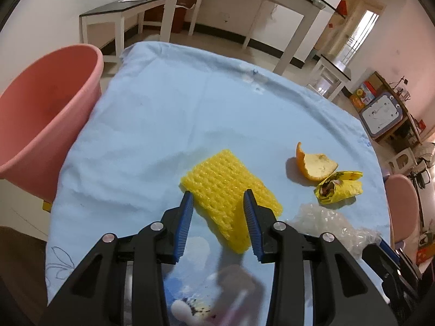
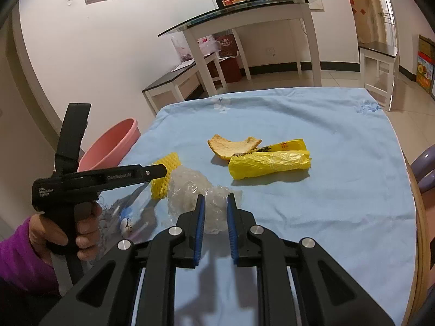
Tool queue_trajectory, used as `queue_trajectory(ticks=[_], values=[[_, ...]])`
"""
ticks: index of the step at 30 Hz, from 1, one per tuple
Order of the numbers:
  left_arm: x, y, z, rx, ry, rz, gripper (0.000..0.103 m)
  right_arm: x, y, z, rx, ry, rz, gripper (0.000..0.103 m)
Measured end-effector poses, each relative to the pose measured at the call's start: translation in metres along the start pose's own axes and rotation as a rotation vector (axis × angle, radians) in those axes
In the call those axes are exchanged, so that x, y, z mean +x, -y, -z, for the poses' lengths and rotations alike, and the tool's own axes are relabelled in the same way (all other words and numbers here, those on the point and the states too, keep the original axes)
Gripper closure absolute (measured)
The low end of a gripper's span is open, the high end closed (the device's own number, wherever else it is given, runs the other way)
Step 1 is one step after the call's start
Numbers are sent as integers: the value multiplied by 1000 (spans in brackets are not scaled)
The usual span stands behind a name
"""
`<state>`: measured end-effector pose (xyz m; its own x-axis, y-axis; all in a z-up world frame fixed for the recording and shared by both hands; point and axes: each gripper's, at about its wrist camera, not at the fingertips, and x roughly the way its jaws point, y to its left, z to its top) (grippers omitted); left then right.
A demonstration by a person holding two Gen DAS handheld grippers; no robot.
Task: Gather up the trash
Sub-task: 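Grasp the yellow foam net with the left tool while the right tool grasps the clear plastic bag, then carry the yellow foam net and clear plastic bag over the pink bucket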
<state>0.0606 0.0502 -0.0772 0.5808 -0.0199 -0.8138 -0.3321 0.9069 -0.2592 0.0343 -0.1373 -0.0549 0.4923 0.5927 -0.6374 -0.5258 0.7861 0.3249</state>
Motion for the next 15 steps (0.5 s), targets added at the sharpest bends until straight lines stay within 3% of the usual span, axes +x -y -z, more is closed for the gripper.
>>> queue_trajectory(ticks=[3, 5, 7, 15], values=[[-1, 2, 2, 4, 16, -28, 66, -1, 1, 1, 4, 2, -1, 88], [-2, 2, 3, 5, 19, -30, 86, -1, 1, 0, 3, 2, 0, 88], [-5, 2, 3, 7, 29, -21, 95, -1, 1, 0, 2, 3, -2, 88], [-34, 7, 5, 65, 112, 7, 96, -2, 4, 1, 17, 13, 2, 88]])
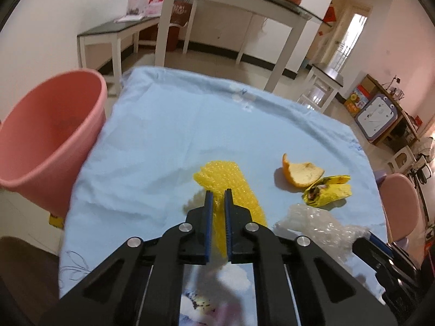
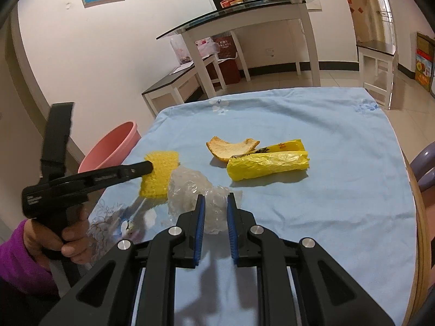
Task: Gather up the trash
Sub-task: 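Carry the yellow foam net and clear plastic bag over the pink bucket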
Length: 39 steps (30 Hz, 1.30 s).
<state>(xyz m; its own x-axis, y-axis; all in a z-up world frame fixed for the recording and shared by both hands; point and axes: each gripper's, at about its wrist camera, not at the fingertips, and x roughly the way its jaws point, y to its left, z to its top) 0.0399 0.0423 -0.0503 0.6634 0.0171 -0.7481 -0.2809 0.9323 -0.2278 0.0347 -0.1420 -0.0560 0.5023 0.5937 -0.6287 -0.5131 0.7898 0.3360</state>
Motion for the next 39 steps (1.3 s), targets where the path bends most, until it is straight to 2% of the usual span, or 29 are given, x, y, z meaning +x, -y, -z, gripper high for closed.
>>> queue_trajectory(ticks=[7, 15, 18, 25, 33, 39], values=[[-28, 0, -5, 81, 113, -36, 96, 2, -3, 1, 8, -6, 46, 88], [-54, -10, -12, 122, 221, -82, 96, 2, -17, -16, 7, 29, 24, 88], [-65, -18, -15, 115, 259, -88, 96, 0, -33, -29, -25, 67, 7, 88], [-92, -43, -24, 91, 358, -156, 96, 9, -81, -59, -116, 120, -41, 88], [-112, -86, -32, 25, 421, -239, 96, 35, -143, -90, -200, 138, -114, 88], [-121, -120, -36, -19, 438, -297, 96, 70, -185, -108, -226, 106, -156, 88]])
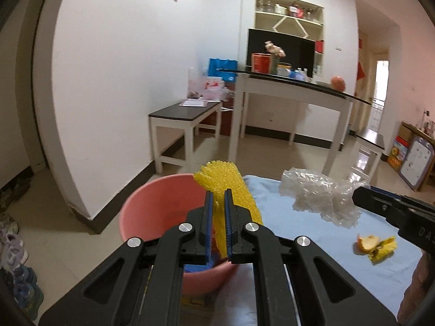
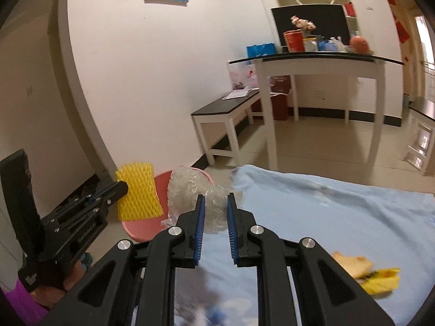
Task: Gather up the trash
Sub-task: 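Carry the yellow foam net and clear plastic bag over the pink bucket, then open the left tool over the bucket while the right tool releases the bag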
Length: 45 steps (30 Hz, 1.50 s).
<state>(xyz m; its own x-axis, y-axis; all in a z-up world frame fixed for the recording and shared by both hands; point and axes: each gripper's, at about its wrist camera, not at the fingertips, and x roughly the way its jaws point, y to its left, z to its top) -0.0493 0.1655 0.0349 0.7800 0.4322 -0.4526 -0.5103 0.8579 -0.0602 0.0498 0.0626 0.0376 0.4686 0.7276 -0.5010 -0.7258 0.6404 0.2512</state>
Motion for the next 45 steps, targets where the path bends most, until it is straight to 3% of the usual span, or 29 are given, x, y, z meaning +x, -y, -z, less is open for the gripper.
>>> queue_trajectory(ticks=[13, 31, 33, 37, 45], values=[[26, -52, 15, -23, -48, -89, 96, 93, -51, -7, -49, -110, -13, 88], [62, -82, 31, -56, -140, -116, 95, 149, -61, 15, -67, -209, 10, 86], [66, -81, 30, -60, -154, -114, 93, 152, -60, 16, -60, -213, 8, 86], [67, -85, 32, -88, -171, -100, 74, 155, -58, 17, -49, -218, -4, 81], [63, -84, 30, -94, -169, -79, 72, 151, -55, 18, -45, -213, -12, 65]])
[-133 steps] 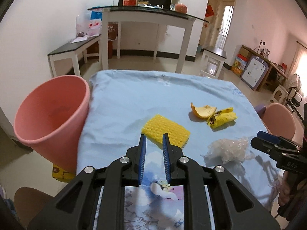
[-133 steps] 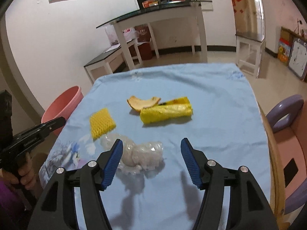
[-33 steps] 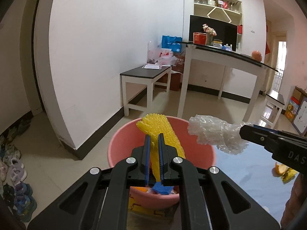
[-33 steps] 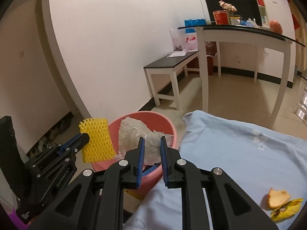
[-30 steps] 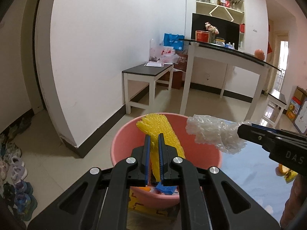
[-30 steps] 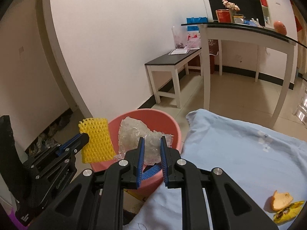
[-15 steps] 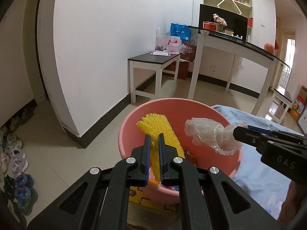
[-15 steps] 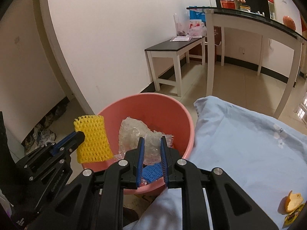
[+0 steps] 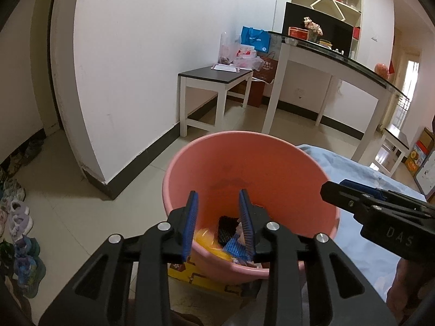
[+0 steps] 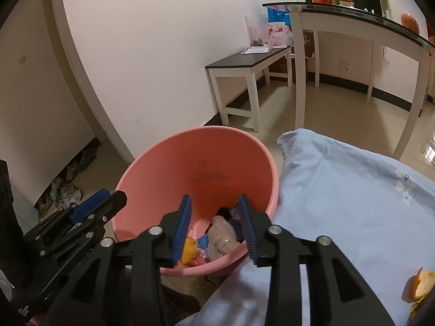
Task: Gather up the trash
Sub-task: 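Open the left tool over the bucket while the right tool releases the bag, then move both open tools back over the orange peel and yellow wrapper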
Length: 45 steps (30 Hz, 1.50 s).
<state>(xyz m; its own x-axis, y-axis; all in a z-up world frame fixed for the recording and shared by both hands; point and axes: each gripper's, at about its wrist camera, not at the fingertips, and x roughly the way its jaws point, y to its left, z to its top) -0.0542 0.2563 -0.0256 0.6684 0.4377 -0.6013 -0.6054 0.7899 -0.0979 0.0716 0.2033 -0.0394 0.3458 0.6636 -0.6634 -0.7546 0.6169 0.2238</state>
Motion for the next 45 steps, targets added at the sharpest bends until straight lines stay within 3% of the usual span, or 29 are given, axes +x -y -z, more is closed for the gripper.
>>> queue_trajectory(ticks=[19, 45], values=[[-39, 45, 1, 71, 62, 101, 72, -64, 29, 25, 63, 57, 27, 60], [-52, 153, 43, 251, -1, 277, 72, -153, 131, 110, 270, 74, 194, 60]])
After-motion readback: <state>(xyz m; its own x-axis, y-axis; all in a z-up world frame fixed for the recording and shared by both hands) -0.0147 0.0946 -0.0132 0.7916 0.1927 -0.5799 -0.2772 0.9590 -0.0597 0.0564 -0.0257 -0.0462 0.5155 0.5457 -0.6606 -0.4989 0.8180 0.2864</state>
